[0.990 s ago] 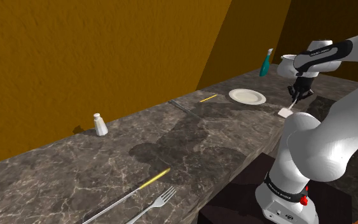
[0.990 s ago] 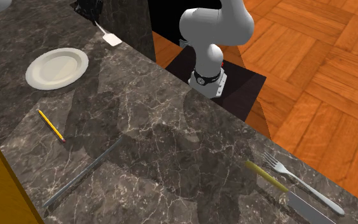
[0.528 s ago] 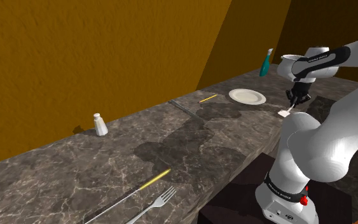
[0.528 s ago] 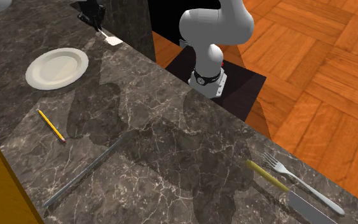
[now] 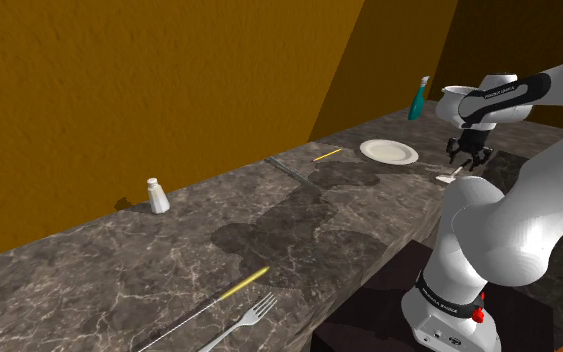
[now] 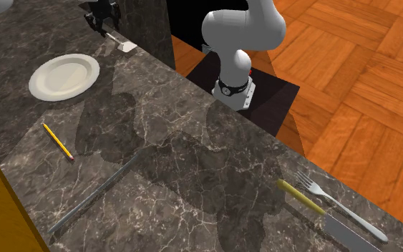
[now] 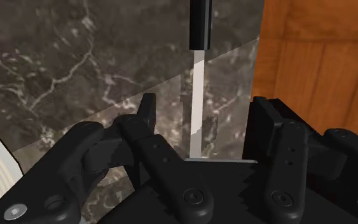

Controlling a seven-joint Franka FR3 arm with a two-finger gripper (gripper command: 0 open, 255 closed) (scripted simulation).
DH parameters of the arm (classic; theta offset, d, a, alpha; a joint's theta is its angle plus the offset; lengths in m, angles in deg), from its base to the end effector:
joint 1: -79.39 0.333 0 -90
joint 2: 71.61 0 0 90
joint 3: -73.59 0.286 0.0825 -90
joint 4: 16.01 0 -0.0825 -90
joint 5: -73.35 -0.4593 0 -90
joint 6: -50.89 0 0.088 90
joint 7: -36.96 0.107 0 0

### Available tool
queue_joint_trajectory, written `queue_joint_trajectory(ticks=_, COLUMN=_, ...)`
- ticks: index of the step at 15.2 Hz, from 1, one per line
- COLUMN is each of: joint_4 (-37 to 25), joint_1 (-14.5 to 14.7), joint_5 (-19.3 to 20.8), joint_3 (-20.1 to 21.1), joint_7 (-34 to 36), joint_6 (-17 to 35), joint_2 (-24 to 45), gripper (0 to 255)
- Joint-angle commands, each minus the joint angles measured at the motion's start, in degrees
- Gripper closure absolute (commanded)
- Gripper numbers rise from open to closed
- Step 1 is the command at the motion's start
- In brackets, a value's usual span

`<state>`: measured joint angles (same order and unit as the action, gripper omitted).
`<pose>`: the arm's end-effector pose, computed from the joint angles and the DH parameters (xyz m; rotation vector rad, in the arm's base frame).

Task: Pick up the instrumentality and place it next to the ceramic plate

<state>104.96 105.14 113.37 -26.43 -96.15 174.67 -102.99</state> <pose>0.1478 -0.5980 0.2860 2.3723 1.9921 -0.0782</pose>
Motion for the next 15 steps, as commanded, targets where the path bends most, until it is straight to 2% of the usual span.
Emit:
queue_joint_trajectory(ticks=1, joint_4=0.00, joint_1=0.00, joint_5=0.00, joint_3=0.00, joint_7=0.00, joint_6=0.00, joint_2=0.00, gripper=0)
queue_joint_trajectory(ticks=4, joint_4=0.00, joint_1=0.00, joint_5=0.00, joint_3=0.00, joint_7=0.00, joint_6=0.00, joint_2=0.00, gripper=0)
queue_joint_trajectory(ticks=8, joint_4=-2.14, joint_1=-6.10, joint_5=-4.35, joint_3=8.12, joint_7=-2.48, joint_6=-5.22, joint_2=2.23, gripper=0)
queue_joint_trajectory(ticks=15, joint_4=-2.15, joint_1=-6.10, joint_5=-4.26, joint_3=8.15, joint_7=-2.42, joint_6=-5.26, joint_2=2.14, gripper=0)
